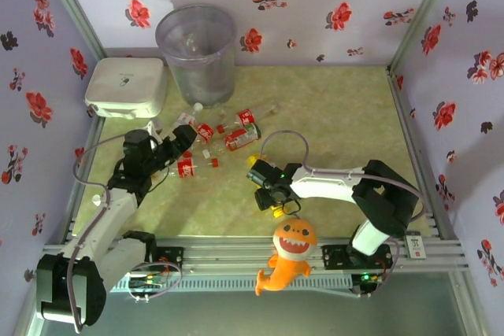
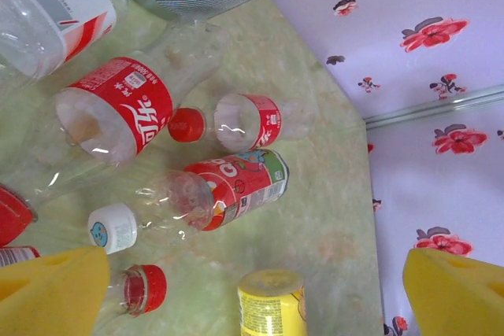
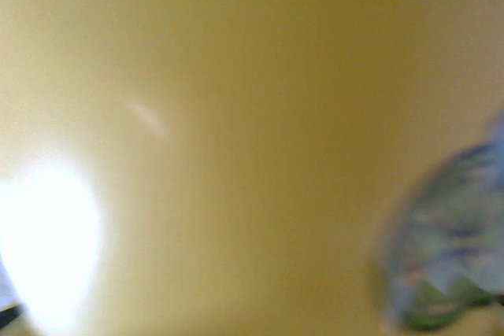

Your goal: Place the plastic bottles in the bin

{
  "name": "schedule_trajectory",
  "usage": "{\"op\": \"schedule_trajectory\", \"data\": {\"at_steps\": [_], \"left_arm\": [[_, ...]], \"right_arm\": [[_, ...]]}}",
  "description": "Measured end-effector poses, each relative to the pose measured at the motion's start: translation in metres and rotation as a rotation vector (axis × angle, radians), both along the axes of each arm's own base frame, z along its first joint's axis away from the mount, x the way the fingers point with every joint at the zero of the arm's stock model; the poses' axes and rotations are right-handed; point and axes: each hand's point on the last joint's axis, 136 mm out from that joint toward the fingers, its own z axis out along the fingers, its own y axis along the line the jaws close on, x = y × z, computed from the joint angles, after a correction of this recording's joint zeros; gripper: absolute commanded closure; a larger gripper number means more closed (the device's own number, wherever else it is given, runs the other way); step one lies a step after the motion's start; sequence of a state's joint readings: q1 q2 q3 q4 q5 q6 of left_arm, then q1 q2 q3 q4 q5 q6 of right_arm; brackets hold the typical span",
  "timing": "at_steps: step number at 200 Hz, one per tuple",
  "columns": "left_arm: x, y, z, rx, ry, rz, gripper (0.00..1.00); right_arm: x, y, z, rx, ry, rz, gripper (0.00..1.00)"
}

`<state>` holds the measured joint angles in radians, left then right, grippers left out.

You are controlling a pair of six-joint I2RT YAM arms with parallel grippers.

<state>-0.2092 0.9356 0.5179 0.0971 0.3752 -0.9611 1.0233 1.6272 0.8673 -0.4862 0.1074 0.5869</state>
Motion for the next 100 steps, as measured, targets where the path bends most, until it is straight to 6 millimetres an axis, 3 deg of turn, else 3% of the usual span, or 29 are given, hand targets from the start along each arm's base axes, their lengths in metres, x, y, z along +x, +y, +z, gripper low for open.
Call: {"op": "schedule_trajectory", "data": {"at_steps": [70, 100], "left_arm": [[-0.002, -0.008, 0.002, -0.043, 0.002, -0.026, 0.04], [0.0, -0.022, 0.011, -0.113, -0.017, -0.073, 0.04]], "right_arm": [[0.002, 0.002, 0.002, -0.002, -0.013, 0.031, 0.53], [0.009, 0.024, 0.02, 0.112, -0.063, 0.073, 0.57]]}}
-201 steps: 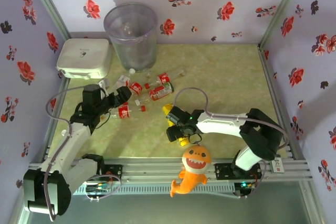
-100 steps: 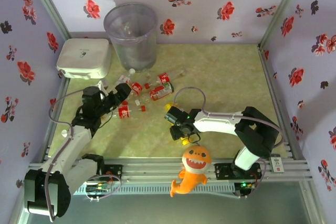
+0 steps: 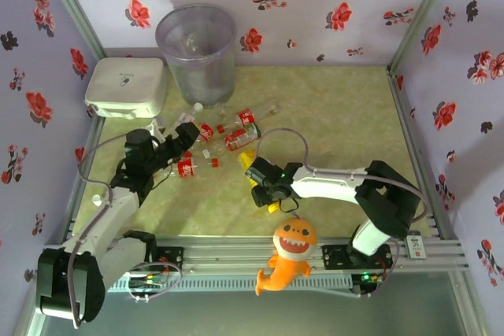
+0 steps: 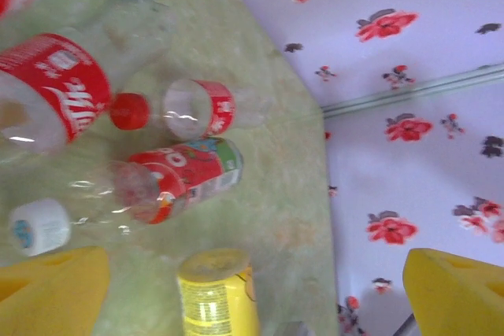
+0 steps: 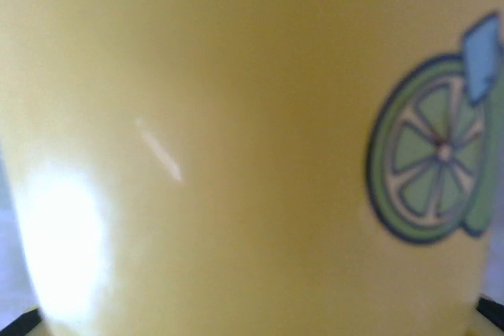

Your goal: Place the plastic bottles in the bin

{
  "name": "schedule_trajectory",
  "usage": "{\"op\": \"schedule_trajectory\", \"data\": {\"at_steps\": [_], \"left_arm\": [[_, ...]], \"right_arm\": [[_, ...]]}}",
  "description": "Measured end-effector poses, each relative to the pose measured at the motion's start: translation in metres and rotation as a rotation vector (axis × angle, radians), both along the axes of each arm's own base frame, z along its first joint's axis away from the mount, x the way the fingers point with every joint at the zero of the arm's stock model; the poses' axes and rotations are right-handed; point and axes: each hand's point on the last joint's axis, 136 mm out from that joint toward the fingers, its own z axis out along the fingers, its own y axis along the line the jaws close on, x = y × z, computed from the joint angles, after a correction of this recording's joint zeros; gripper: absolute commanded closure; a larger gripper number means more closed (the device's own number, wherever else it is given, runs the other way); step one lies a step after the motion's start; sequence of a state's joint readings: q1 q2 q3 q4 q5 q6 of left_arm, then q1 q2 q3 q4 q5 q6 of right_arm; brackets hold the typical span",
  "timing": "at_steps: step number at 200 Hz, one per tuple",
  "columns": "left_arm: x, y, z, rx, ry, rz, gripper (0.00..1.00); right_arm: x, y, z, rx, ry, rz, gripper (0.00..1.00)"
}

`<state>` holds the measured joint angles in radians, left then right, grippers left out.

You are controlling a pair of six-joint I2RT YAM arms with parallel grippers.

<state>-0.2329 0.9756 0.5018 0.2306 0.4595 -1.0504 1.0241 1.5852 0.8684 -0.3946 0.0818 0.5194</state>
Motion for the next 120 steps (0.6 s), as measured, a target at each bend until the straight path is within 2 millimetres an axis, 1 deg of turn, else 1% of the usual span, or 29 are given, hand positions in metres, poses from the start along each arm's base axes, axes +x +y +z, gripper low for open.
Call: {"op": "schedule_trajectory", "data": {"at_steps": [16, 34, 62, 86, 107, 120], "left_arm": [[0.0, -0.012, 0.003, -0.04, -0.008, -0.038, 0.03], [-0.001, -0.031, 0.007, -0.085, -0.021, -0.1, 0.01], [-0.004, -0.057, 0.011, -0.14, -0.041, -0.192, 0.0], [-0.013, -0.079, 0.007, -0.146, -0.026, -0.269, 0.0], [-0.019, -0.095, 0.008, -0.132, -0.026, -0.322, 0.0], [-0.022, -0.102, 0.008, -0.127, -0.026, -0.343, 0.0]], "right_arm": [[0.002, 0.01, 0.02, 0.082, -0.039, 0.029, 0.56], [0.003, 0.02, 0.043, 0.185, -0.074, 0.069, 0.55], [0.007, 0.029, 0.069, 0.312, -0.099, 0.113, 0.56], [0.018, 0.029, 0.082, 0.367, -0.115, 0.113, 0.56], [0.025, 0.027, 0.085, 0.388, -0.119, 0.112, 0.56], [0.025, 0.028, 0.086, 0.398, -0.117, 0.12, 0.56]]}}
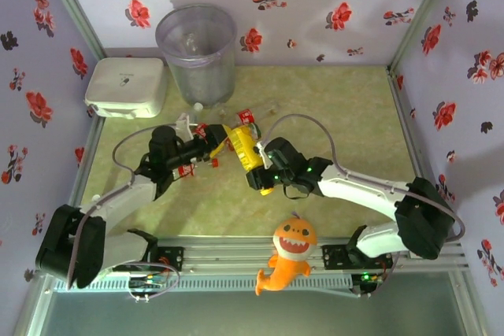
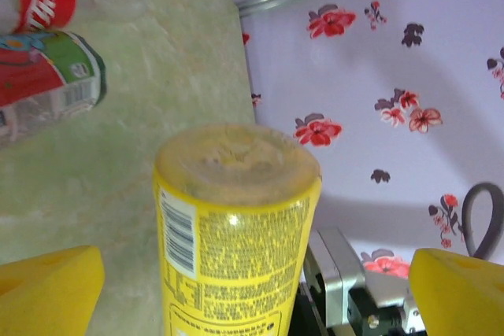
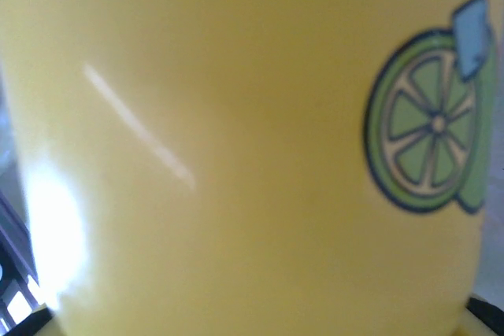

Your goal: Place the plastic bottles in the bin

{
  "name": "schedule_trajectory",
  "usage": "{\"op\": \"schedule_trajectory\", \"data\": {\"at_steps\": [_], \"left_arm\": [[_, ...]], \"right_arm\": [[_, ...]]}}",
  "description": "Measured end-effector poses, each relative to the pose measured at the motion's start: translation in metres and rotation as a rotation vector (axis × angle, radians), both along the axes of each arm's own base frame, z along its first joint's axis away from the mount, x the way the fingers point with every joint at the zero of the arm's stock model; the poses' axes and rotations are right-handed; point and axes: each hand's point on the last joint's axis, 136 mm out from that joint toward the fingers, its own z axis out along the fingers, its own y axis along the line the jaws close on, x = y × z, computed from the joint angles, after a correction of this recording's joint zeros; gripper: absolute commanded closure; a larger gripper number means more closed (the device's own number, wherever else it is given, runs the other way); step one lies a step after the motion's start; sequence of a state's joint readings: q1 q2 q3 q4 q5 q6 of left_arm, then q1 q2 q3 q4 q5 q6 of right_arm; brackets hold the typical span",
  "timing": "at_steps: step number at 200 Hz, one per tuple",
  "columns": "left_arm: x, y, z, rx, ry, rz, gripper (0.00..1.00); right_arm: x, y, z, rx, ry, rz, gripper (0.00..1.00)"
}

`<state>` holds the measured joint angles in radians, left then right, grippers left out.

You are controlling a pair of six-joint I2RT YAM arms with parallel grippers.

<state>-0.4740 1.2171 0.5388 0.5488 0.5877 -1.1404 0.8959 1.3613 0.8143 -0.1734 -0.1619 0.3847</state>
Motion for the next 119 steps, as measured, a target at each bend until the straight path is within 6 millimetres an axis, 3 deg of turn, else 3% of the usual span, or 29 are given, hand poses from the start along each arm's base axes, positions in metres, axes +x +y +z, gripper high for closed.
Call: {"op": "schedule_trajectory", "data": {"at_steps": [80, 119], "left_arm": [[-0.005, -0.035, -0.031, 0.029, 0.059, -0.084, 0.08], [-0.002, -0.043, -0.033, 0.024, 0.05, -0.092, 0.26]], "right_arm": [[0.0, 0.015, 0.007, 0.066, -0.008, 0.049, 0.56], [0.002, 0.019, 0.004, 0.073, -0.007, 0.053, 0.56]]}}
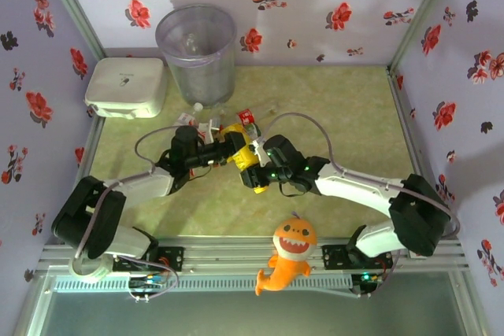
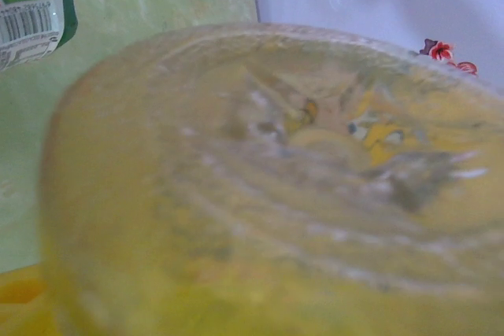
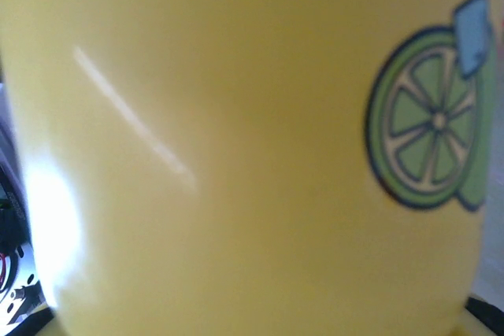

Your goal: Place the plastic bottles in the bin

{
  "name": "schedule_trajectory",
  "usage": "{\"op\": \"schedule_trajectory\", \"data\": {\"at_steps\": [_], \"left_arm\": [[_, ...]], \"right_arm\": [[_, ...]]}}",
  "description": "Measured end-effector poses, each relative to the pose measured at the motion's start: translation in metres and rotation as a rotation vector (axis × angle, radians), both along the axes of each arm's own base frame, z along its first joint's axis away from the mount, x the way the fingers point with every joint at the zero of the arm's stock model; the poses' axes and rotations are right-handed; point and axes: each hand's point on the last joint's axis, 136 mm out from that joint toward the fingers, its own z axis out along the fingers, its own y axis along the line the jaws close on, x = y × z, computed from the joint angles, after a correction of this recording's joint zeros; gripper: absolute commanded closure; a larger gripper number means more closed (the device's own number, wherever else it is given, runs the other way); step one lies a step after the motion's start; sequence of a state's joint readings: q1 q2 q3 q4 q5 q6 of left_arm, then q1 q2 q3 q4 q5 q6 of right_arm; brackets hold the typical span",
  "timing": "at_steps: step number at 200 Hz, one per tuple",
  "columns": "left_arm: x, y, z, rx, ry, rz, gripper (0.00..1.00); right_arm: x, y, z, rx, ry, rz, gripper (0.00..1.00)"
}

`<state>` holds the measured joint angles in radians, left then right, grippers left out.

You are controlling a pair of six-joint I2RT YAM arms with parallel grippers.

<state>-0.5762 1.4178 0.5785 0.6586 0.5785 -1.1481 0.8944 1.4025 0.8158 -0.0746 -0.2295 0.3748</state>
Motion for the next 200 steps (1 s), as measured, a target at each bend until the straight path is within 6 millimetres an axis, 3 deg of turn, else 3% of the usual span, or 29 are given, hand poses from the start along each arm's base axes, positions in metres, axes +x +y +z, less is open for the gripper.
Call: {"op": "schedule_trajectory", "data": {"at_steps": [25, 45, 58, 114, 141, 200], "left_arm": [[0.003, -0.001, -0.001, -0.002, -0.009, 0.006, 0.42], [0.004, -0.002, -0.001, -0.005, -0.007, 0.008, 0.52], [0.003, -0.002, -0.002, -0.005, -0.004, 0.007, 0.54], [0.005, -0.003, -0.009, 0.003, 0.009, 0.008, 0.6], [0.006, -0.003, -0.013, 0.009, 0.018, 0.008, 0.64], [0.021, 0.005, -0.011, 0.027, 0.013, 0.051, 0.89]], "right_arm": [[0.002, -0.001, -0.001, 0.0, 0.002, -0.006, 0.5], [0.002, -0.001, -0.001, 0.001, 0.001, -0.003, 0.33], [0.003, 0.0, 0.0, 0.006, -0.001, -0.004, 0.23], [0.007, -0.003, 0.002, 0.01, -0.003, -0.017, 0.01], [0.009, -0.006, 0.011, 0.022, -0.019, -0.024, 0.01], [0.01, -0.028, 0.042, 0.062, -0.096, -0.066, 0.01]]}}
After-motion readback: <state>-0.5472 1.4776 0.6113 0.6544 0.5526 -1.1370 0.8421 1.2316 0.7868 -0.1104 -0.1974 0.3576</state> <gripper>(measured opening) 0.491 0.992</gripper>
